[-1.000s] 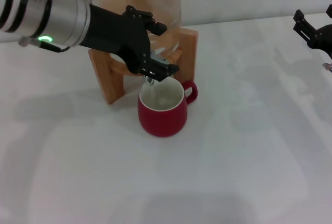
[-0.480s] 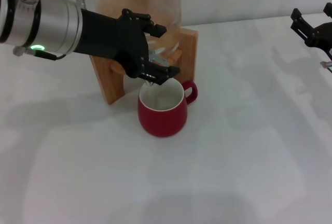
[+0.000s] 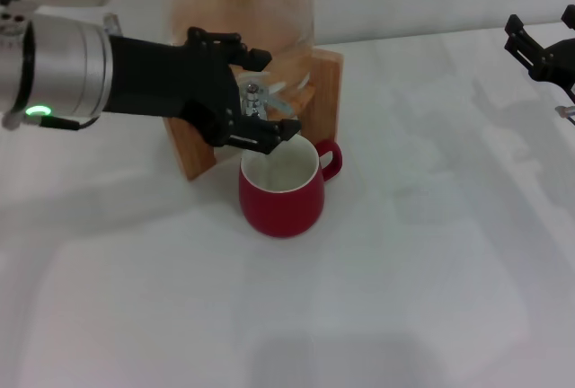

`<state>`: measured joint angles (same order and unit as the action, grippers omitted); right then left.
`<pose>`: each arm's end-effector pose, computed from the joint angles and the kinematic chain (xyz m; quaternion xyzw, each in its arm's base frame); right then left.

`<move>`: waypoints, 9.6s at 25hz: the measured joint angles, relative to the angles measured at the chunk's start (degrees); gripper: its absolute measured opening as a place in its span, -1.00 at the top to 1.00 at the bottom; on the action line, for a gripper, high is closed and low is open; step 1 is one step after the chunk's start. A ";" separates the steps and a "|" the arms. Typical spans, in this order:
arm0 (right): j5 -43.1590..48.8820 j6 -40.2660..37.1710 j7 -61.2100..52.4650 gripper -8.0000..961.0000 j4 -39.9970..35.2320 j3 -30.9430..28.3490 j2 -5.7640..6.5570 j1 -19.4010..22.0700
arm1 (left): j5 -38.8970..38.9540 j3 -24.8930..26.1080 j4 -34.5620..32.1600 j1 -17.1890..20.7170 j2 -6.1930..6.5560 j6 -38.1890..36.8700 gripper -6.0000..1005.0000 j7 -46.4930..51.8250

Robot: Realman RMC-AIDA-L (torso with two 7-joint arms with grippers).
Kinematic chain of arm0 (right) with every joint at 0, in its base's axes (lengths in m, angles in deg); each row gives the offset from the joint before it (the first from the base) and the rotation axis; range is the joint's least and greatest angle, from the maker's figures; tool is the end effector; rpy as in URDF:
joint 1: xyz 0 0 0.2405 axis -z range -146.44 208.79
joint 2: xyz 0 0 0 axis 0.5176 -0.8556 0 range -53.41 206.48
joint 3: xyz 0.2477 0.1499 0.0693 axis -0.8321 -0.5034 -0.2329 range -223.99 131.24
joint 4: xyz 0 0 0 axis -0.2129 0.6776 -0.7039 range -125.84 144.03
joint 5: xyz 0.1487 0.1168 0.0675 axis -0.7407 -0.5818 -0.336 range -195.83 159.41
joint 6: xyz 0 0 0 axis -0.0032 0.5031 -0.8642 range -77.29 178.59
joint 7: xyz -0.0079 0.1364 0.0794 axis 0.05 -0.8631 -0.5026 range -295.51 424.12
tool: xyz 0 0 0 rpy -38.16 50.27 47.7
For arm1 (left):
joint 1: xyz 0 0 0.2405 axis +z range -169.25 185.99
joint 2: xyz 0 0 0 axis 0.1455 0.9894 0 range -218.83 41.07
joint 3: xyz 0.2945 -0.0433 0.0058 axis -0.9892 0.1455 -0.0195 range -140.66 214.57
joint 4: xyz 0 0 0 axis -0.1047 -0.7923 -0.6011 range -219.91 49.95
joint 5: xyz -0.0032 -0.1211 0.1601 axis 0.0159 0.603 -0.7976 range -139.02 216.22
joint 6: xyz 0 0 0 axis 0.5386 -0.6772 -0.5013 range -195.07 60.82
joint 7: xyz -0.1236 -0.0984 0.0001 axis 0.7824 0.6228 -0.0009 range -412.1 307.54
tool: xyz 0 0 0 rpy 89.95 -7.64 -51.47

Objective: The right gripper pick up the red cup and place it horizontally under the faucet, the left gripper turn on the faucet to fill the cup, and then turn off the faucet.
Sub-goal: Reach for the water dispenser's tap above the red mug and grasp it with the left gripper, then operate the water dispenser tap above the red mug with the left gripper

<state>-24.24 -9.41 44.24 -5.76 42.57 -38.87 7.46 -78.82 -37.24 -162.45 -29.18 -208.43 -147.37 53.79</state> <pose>0.3663 0.3827 0.0282 -0.6679 0.2466 0.3248 0.6226 -0.1136 0.3855 -0.0319 -0.9879 0.0221 -0.0859 0.1269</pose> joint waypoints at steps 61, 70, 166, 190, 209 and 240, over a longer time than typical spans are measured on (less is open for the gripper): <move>0.24 0.92 1.09 -0.79 0.61 0.15 -0.09 -1.01 | 6.28 -8.94 6.47 4.77 0.37 9.48 -0.75 -1.07; 0.10 0.92 1.55 -0.79 0.61 0.09 -0.09 -1.01 | 6.16 -8.89 6.95 3.51 0.37 9.50 -0.75 -1.42; -0.29 -1.02 1.62 -0.79 0.70 -0.18 -0.09 -0.19 | 2.67 -9.73 5.83 0.77 0.45 7.97 -0.75 0.76; -0.91 -1.20 1.61 -0.79 0.70 -0.18 -0.09 0.16 | 2.18 -9.65 8.99 -2.88 0.45 8.27 -0.75 0.26; -0.91 -1.20 1.62 -0.79 0.70 -0.09 -0.09 0.36 | 1.71 -9.12 8.33 -2.96 0.46 8.34 -0.75 -0.05; -0.91 -2.81 1.48 -0.79 1.41 0.09 -0.17 1.03 | 2.00 -8.77 8.73 -3.67 0.27 8.17 -0.75 0.01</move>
<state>-25.15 -12.22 45.71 -4.35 42.66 -39.04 8.49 -76.82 -46.02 -153.72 -32.85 -208.16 -139.20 53.80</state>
